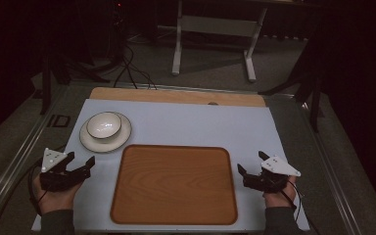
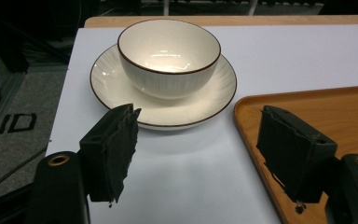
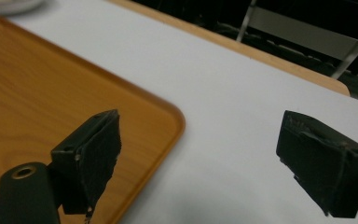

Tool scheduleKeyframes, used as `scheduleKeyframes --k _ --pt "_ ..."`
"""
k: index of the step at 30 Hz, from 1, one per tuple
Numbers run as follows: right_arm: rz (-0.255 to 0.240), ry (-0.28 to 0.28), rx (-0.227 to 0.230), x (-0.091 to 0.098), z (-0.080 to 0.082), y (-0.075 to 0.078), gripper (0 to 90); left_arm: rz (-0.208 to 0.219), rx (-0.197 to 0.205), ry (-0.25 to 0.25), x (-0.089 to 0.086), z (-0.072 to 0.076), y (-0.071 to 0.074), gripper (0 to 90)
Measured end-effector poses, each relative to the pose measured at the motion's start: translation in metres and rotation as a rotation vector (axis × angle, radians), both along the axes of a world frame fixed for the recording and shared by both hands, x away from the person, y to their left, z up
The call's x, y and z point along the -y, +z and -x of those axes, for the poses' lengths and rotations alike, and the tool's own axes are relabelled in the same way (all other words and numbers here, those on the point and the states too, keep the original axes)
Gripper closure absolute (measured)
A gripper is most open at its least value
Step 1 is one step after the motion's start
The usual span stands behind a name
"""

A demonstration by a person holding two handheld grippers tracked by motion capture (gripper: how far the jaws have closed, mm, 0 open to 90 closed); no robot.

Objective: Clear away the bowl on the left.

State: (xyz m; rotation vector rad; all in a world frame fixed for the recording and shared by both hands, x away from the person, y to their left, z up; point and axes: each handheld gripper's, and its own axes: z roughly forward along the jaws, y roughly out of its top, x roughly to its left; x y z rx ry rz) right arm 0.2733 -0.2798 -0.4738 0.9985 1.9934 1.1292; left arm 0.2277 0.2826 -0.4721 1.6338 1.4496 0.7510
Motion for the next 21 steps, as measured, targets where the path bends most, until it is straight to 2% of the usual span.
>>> scheduleKeyframes --k 6,12,14,17,21 --pt "-0.005 0.027 0.019 -0.0008 0.0020 0.0014 13.1 -0.001 0.007 -0.001 0.0009 0.0018 0.0008 31.0" --pt "-0.001 0.032 0.022 -0.0028 0.0004 0.0004 13.1 0.013 0.019 0.019 -0.0012 0.0052 0.0016 32.0" --pt "-0.009 0.028 0.026 -0.0023 0.0006 0.0009 13.1 0.029 0.019 0.021 -0.0007 0.0072 0.0013 34.0" --pt "-0.042 0.028 0.024 -0.0007 0.0006 0.0014 13.2 0.024 0.020 0.014 0.0010 0.0074 0.0012 35.4" --pt "-0.043 0.023 0.039 -0.0002 0.0016 0.0031 13.3 0.025 0.011 0.013 -0.0002 0.0049 0.0017 35.8"
